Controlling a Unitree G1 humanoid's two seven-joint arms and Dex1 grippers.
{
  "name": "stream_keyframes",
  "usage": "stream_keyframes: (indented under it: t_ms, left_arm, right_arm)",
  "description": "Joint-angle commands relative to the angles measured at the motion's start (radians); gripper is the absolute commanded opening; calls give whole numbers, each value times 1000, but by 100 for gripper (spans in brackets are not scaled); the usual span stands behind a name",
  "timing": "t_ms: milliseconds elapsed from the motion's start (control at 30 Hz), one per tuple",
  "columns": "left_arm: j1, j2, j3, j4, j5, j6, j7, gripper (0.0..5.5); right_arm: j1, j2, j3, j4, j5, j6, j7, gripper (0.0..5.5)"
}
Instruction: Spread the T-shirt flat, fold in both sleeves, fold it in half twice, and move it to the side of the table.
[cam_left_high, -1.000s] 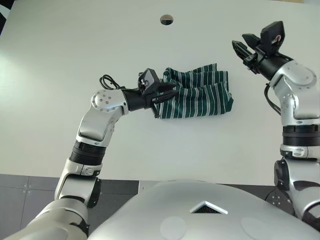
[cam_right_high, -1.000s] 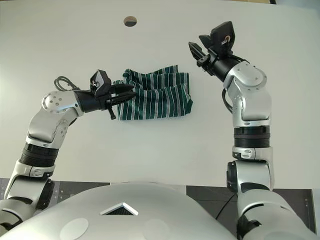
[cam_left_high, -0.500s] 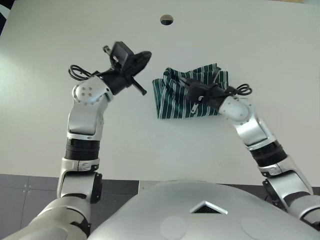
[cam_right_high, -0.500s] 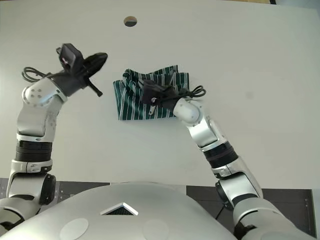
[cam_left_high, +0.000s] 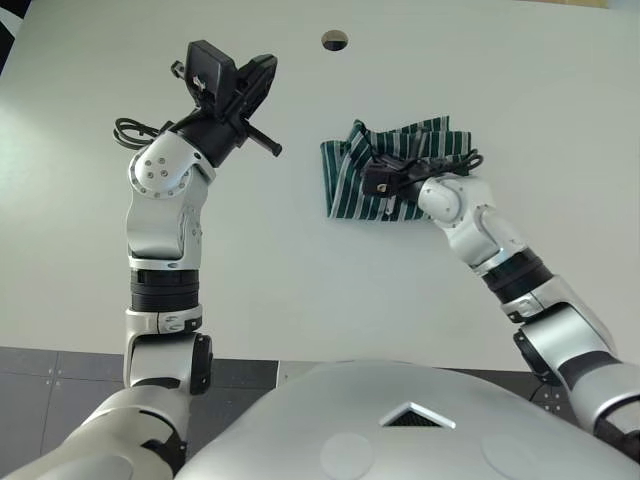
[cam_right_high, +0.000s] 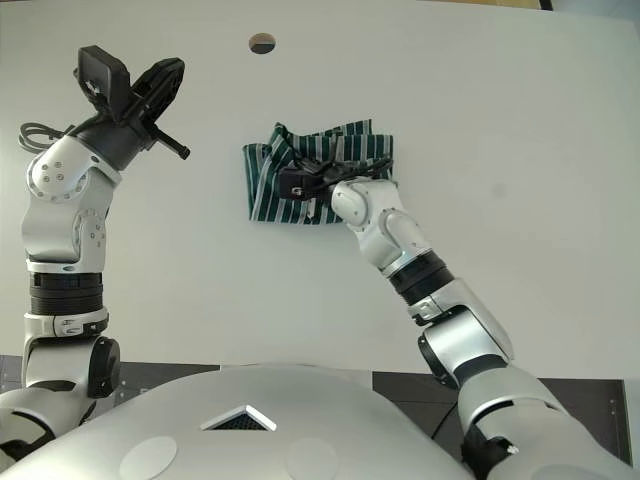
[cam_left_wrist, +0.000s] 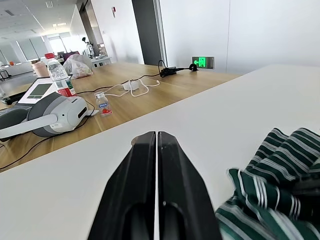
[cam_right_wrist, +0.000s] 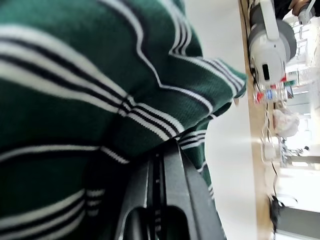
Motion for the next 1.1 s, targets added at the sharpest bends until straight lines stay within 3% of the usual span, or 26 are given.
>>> stream_keyframes:
  t_ms: [33,300,500,700,833,967,1100]
  left_arm:
    - [1,0,4,-12,0,12,7,10]
    - [12,6,17,-10,-13,7,-14,10]
    - [29,9,17,-18,-19,3,-28,10]
    - [70,-15,12,3,36,-99,16,10]
    - [188,-61,10,-87,94,-190,109,10]
    - [340,-114,-23,-204,202,-283,220,10]
    - [461,-143,-59,-215,354,-454,335,10]
  right_arm:
    - [155,-201,-66,-95,-14,35,86,12]
    - [413,-535,-249,-192,-5,-17,100,12]
    - [414,-607,-294,-113,-36,-94,31,12]
    - [384,-438,-500,-341,171,-147,-143,12]
    - [473,-221,-656,-625,471,-148,-214,12]
    - [630,-10,-659,-823,607,-154,-306,12]
    - [779,129,-619,-832,594,-291,-390,12]
